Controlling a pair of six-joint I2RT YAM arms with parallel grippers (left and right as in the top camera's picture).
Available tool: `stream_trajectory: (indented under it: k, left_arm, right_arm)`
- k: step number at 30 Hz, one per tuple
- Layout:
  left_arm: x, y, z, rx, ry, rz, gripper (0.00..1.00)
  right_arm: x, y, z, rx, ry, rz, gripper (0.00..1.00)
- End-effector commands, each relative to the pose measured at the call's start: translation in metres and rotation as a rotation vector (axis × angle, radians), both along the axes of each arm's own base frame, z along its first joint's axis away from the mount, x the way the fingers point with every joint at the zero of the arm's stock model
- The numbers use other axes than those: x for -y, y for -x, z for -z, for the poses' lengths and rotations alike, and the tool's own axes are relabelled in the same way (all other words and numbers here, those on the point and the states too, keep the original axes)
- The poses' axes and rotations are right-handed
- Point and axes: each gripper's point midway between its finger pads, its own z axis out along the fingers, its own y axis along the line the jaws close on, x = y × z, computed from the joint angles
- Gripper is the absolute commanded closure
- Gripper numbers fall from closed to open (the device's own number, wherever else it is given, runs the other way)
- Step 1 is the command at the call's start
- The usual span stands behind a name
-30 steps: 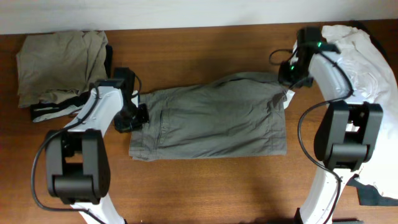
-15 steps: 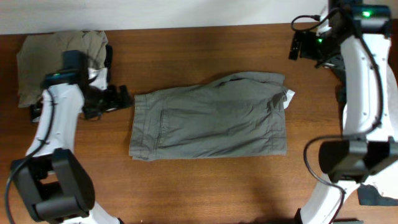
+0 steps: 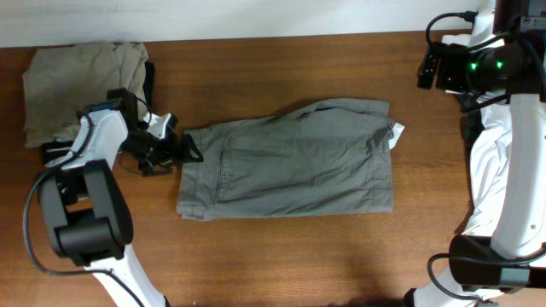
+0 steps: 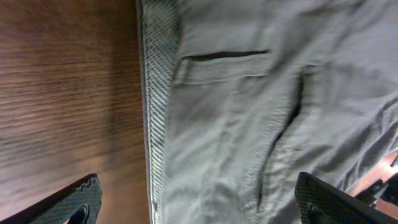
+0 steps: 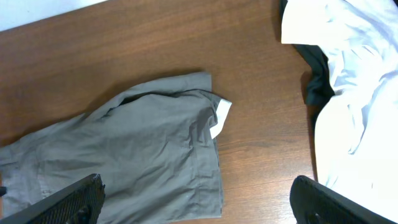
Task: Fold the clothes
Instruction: 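Release the shorts and lift both grippers away, then grasp the left end of the shorts with the left gripper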
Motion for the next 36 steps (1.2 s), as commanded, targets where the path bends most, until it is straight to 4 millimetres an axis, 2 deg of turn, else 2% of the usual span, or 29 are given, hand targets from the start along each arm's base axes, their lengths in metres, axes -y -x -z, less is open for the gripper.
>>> stream_trajectory:
  k: [1,6,10,13,15,19,23,25,27,30,32,35,36]
  left_arm:
    - [0.006,0.007,0.022,-0.059,0.039,0.02,0.02]
    - [0.015,0.015,0.041,-0.117,0.049,0.047,0.05]
    - [0.029,0.023,0.052,-0.164,0.063,0.077,0.36]
    - [0.043,0.029,0.067,-0.195,0.063,0.116,0.39]
    - [0.047,0.03,0.072,-0.2,0.063,0.127,0.49]
    - [0.046,0.028,0.074,-0.2,0.056,0.113,0.97]
    - [0.037,0.023,0.073,-0.205,0.039,0.068,0.99]
    - [0.024,0.02,0.072,-0.23,-0.009,0.024,0.99]
    - [0.002,0.019,0.068,-0.277,-0.117,-0.028,0.99]
    - [-0.031,0.016,0.047,-0.335,-0.28,-0.074,0.99]
    - [-0.039,0.007,0.026,-0.329,-0.313,-0.077,0.99]
    - [-0.042,-0.014,-0.009,-0.277,-0.321,-0.088,0.99]
    - [-0.044,-0.02,-0.021,-0.262,-0.335,-0.1,0.99]
  right_arm:
    - [0.002,0.004,-0.007,0.018,0.004,-0.003,0.01]
    - [0.002,0.004,-0.007,0.018,0.004,-0.003,0.01]
    - [0.002,0.004,-0.007,0.015,0.003,-0.003,0.01]
    - [0.001,0.005,-0.006,0.008,0.003,-0.003,0.01]
    - [0.001,0.007,-0.005,0.001,0.002,-0.002,0.01]
    - [0.001,0.01,-0.003,-0.013,0.0,-0.002,0.01]
    - [0.0,0.014,0.009,-0.06,-0.006,-0.003,0.01]
    - [-0.006,0.015,0.023,-0.107,-0.043,-0.021,0.01]
    - [-0.012,0.016,0.043,-0.162,-0.063,-0.04,0.0]
    - [-0.029,0.013,0.084,-0.249,-0.084,-0.085,0.05]
    - [-0.047,0.012,0.116,-0.3,-0.102,-0.131,0.09]
    - [-0.069,0.017,0.165,-0.371,-0.103,-0.179,0.25]
    - [-0.077,0.019,0.183,-0.387,-0.115,-0.184,0.36]
